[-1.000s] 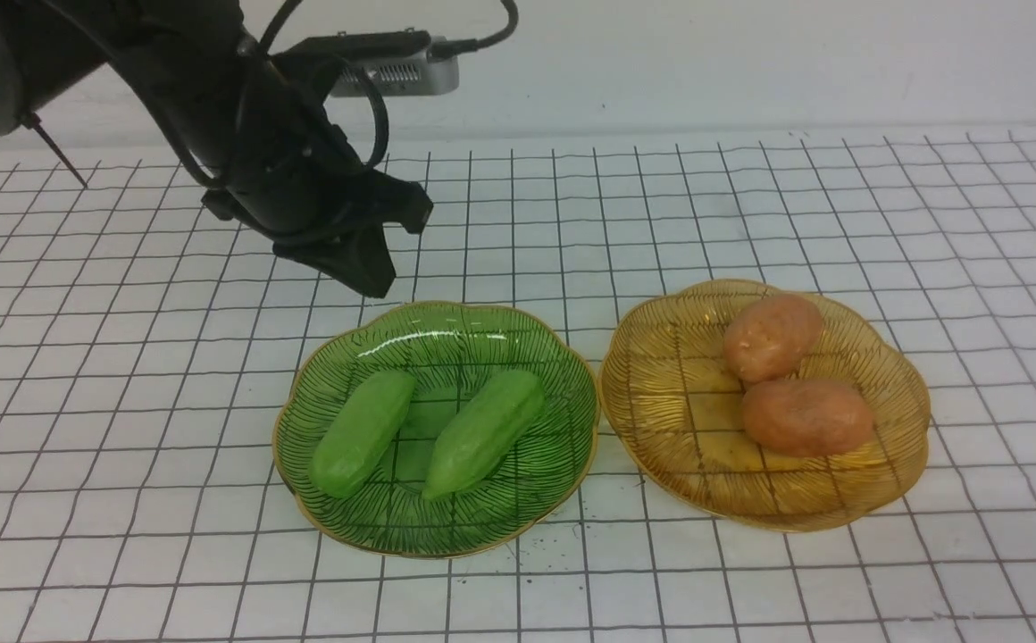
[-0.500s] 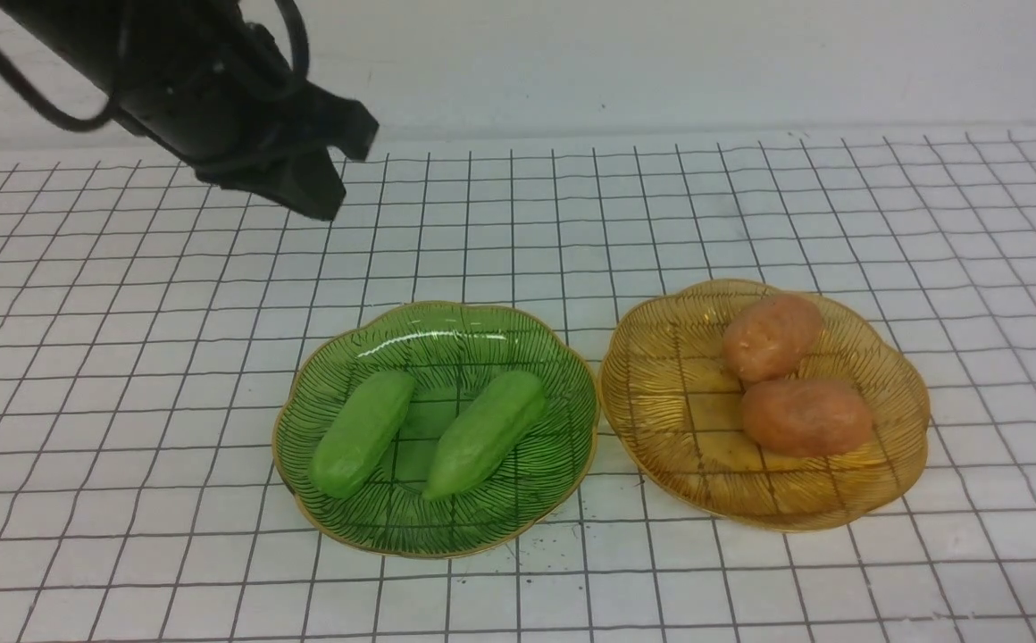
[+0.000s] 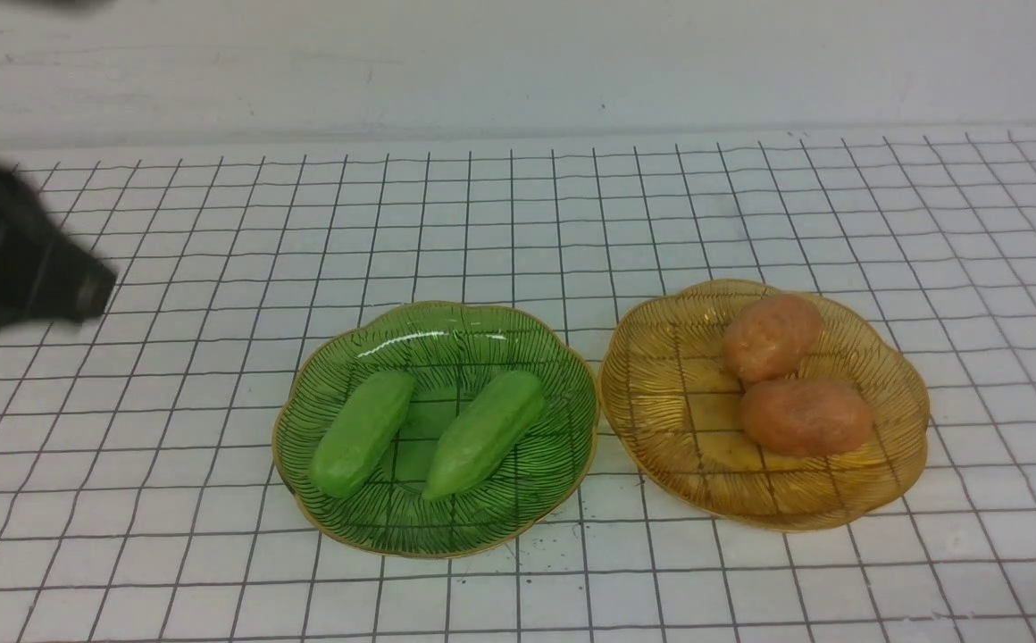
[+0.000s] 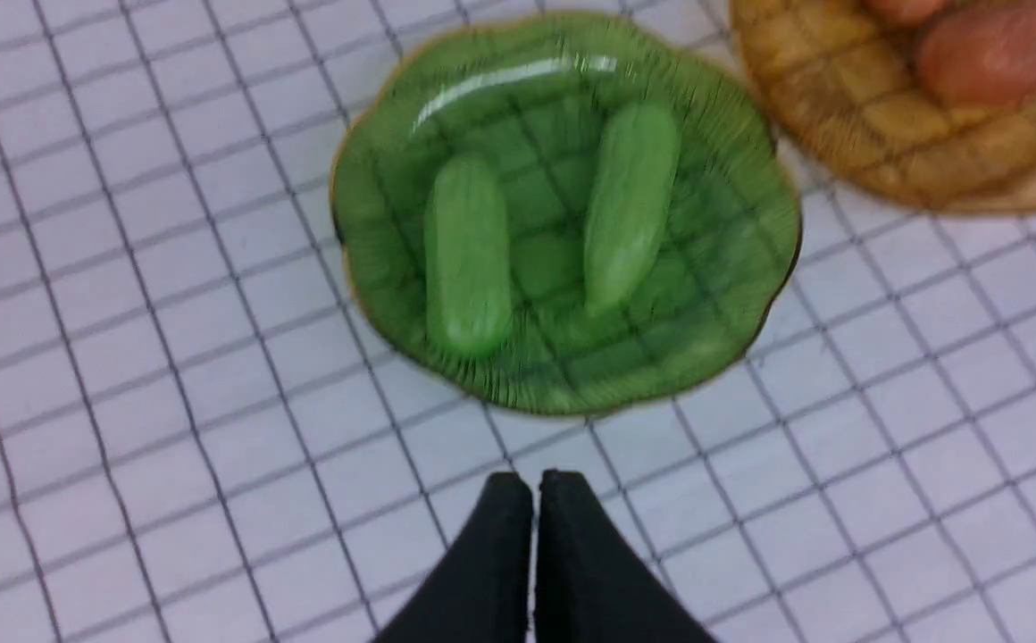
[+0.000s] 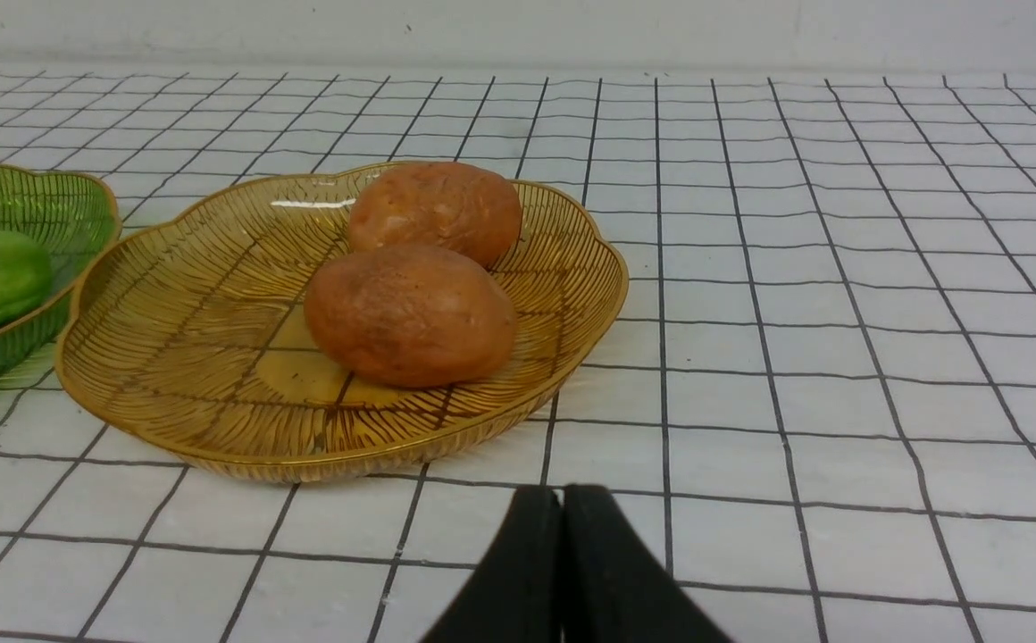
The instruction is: Put different types of vegetables on the plate.
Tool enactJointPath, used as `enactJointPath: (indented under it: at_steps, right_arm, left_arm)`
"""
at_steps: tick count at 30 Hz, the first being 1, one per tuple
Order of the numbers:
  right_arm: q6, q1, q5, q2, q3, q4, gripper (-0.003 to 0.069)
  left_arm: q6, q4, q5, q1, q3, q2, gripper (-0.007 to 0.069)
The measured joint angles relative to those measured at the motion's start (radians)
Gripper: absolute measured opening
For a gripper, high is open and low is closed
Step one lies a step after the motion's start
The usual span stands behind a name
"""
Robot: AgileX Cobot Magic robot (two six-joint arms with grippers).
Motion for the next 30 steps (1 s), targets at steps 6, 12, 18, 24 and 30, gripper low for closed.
enactJointPath:
  at_steps: [6,12,18,24,30]
  right_arm:
    - [0.000,0.000,0.000,0.000,0.000,0.000,-0.0015]
    - [0.000,0.000,0.000,0.000,0.000,0.000,-0.0015]
    - [0.000,0.000,0.000,0.000,0.000,0.000,-0.0015]
    - [0.000,0.000,0.000,0.000,0.000,0.000,-0.0015]
    - [0.000,0.000,0.000,0.000,0.000,0.000,-0.0015]
  left_arm:
    - [0.000,-0.037,-0.356,0.000,0.507,-0.382,-0.0008]
    - [0.000,-0.082,-0.782,0.000,0.799,-0.611,-0.0008]
    - [0.000,-0.096,-1.080,0.000,0.955,-0.704,-0.0008]
    - [0.000,-0.099,-1.140,0.000,1.043,-0.709,-0.0008]
    - [0.000,-0.099,-1.126,0.000,1.093,-0.709,-0.0008]
